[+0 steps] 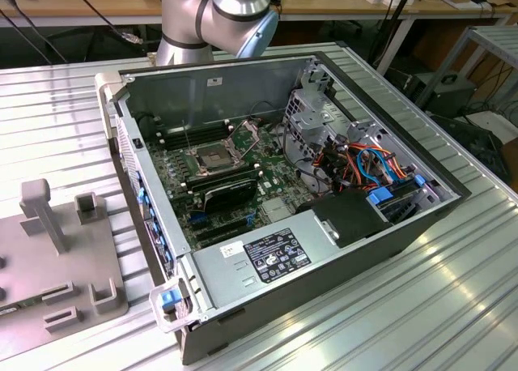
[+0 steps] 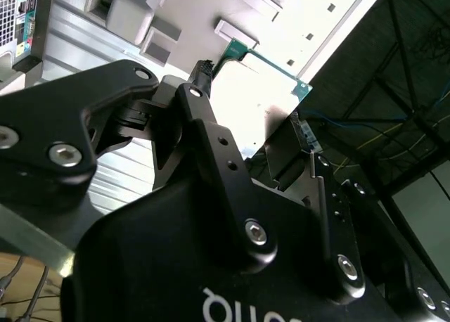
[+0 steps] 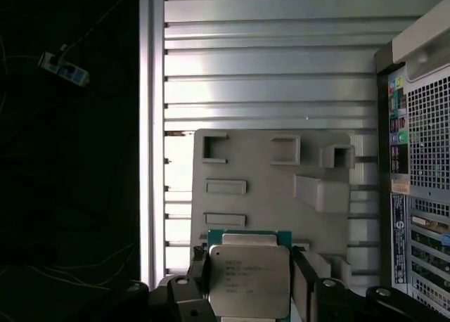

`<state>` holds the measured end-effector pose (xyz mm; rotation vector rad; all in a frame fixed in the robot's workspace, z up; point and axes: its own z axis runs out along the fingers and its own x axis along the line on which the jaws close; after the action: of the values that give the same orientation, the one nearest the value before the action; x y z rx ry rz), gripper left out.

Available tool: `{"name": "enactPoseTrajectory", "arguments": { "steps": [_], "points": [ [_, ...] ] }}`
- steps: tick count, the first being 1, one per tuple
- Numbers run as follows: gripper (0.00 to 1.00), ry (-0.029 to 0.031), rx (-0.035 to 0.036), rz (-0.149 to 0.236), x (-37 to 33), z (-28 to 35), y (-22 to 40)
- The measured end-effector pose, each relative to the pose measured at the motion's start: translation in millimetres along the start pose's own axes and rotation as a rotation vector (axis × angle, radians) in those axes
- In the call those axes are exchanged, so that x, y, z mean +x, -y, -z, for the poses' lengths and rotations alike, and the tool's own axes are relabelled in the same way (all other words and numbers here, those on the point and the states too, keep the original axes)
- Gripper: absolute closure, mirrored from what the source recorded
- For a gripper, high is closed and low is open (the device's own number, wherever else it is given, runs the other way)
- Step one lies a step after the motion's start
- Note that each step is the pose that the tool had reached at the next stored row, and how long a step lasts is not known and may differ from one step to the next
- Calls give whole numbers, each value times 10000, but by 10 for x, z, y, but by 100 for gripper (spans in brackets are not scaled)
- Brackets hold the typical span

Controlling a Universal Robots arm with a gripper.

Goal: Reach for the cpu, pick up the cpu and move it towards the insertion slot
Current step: 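Pick up the cpu and move it towards the insertion slot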

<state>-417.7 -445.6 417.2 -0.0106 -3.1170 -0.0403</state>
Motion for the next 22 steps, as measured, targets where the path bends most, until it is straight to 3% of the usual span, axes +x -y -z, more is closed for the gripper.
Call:
{"name": "enactPoseTrajectory", "arguments": {
  "steps": [22],
  "points": [
    [45, 0, 0, 0, -388, 9, -3]
  ]
}}
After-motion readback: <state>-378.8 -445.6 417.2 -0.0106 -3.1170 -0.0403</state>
